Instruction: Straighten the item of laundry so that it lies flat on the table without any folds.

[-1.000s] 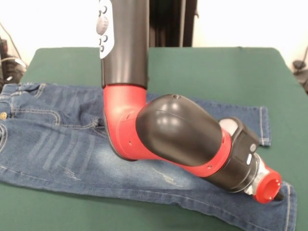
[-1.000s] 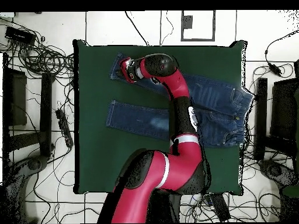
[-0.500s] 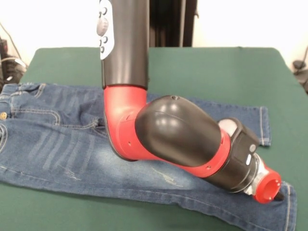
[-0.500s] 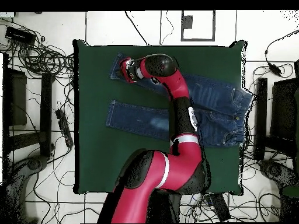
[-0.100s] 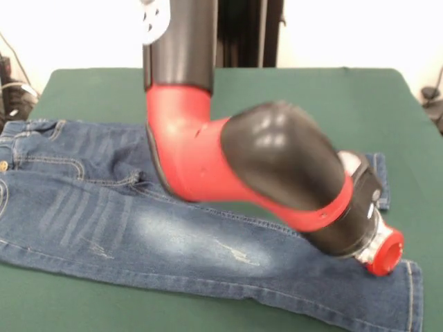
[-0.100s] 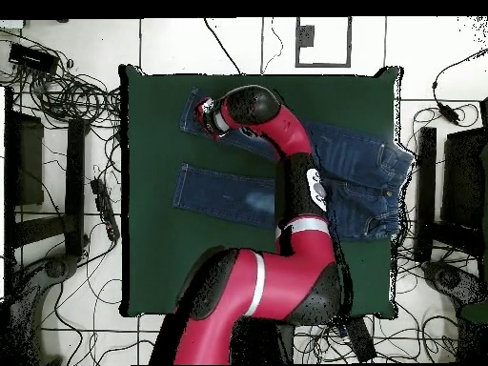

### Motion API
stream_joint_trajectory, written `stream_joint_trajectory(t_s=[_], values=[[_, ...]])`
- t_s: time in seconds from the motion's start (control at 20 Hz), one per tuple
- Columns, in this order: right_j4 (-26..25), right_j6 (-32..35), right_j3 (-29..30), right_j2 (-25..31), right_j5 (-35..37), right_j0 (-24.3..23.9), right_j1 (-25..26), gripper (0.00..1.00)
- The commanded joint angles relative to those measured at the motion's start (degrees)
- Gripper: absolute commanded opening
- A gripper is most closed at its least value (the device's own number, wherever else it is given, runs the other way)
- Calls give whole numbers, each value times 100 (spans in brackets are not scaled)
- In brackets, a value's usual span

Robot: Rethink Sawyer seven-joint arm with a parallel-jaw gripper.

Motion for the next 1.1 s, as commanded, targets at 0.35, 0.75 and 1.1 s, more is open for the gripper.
stream_joint_trajectory(t_s=[0.35,0.75,1.1], values=[[-533,1821,1817,-1194,-288,610,-1319,0],[-415,1743,2905,-1242,-684,674,-1884,0],[-636,1353,4063,-1296,-1612,548,-2145,0]])
